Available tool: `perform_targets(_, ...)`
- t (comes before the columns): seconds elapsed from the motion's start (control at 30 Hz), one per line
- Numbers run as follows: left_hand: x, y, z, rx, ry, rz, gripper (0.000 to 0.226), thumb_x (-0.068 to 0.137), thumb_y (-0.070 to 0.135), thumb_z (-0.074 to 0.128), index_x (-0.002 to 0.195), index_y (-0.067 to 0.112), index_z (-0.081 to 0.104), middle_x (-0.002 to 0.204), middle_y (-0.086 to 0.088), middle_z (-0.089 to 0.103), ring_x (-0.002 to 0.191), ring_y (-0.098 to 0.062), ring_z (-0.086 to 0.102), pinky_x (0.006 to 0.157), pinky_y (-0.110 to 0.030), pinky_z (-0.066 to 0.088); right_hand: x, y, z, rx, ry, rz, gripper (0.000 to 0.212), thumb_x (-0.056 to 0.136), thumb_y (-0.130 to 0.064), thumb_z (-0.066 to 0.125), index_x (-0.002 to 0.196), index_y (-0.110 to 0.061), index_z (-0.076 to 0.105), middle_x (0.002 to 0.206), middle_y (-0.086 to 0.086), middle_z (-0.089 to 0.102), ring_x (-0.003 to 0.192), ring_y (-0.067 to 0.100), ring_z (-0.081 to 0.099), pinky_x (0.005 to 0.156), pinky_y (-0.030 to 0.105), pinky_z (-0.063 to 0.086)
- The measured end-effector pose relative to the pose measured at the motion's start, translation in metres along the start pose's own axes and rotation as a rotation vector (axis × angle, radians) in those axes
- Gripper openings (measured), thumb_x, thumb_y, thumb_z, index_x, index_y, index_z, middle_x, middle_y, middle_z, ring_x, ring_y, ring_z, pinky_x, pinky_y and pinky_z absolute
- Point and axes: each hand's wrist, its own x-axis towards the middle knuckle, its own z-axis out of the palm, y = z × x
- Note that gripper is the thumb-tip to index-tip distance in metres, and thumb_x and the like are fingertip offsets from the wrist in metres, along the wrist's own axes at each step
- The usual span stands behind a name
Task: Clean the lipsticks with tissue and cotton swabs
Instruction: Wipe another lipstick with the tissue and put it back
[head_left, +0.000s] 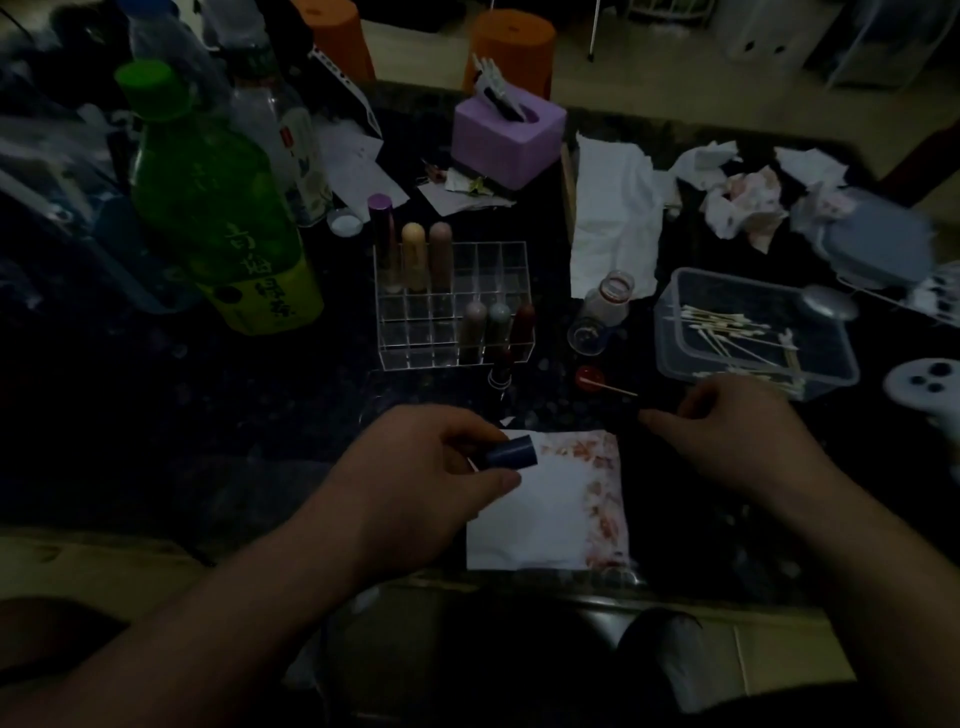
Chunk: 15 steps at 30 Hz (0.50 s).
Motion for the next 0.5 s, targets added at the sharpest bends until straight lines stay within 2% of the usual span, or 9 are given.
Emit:
perform_targets(0.1,0.0,0.006,0.006,-0.155,0.013,0.022,0.026,0.083,0.03,0.079,0.106,0.033,0.068,0.077,0.009,0.071,0.064,-0.006,0.07,0.061,-0.016,0.055,0.004,0.001,0.007,0.123,0.017,0.017,0.038,0.077,-0.039,0.08,0.087,-0.013,0.053,0.076,0.0,0.06,0.07,0.013,0.057,0.055,0.028,0.039)
perform_targets(0.23,0.003,0.011,0.015,-0.44,-0.004,-0.046,0.016,0.085,0.02,0.076,0.099,0.022,0.069,0.078,-0.002,0.072,0.059,-0.017,0.067,0.058,-0.026,0.056,0.008,-0.004,0.019,0.24,-0.049,-0.02,0.049,0.08,-0.033,0.079,0.119,-0.018,0.055,0.084,-0.006,0.064,0.075,0.007,0.059,0.06,0.025,0.043)
perform_targets(0.3,0.005,0.009,0.021,-0.62,-0.035,-0.125,0.005,0.088,0.015,0.073,0.092,0.018,0.074,0.072,-0.004,0.068,0.058,-0.019,0.059,0.06,-0.031,0.051,0.012,-0.007,0.023,0.206,-0.029,-0.053,0.044,0.081,-0.029,0.078,0.119,-0.017,0.06,0.084,-0.007,0.063,0.075,0.008,0.058,0.061,0.023,0.04)
perform_targets(0.37,0.007,0.007,0.026,-0.819,-0.048,-0.231,0.01,0.089,0.009,0.068,0.087,0.014,0.077,0.068,-0.005,0.057,0.059,-0.018,0.05,0.059,-0.033,0.044,0.015,-0.01,0.025,0.194,-0.002,-0.074,0.032,0.082,-0.025,0.077,0.112,-0.019,0.065,0.087,-0.005,0.064,0.078,0.01,0.057,0.064,0.022,0.04)
perform_targets(0.5,0.012,0.006,0.027,-1.041,-0.052,-0.306,0.012,0.091,0.006,0.061,0.095,0.0,0.071,0.074,-0.008,0.04,0.058,-0.015,0.037,0.053,-0.029,0.038,0.019,-0.017,0.027,0.239,0.06,-0.152,0.013,0.084,-0.021,0.075,0.097,-0.021,0.07,0.092,-0.004,0.068,0.078,0.006,0.058,0.064,0.015,0.04)
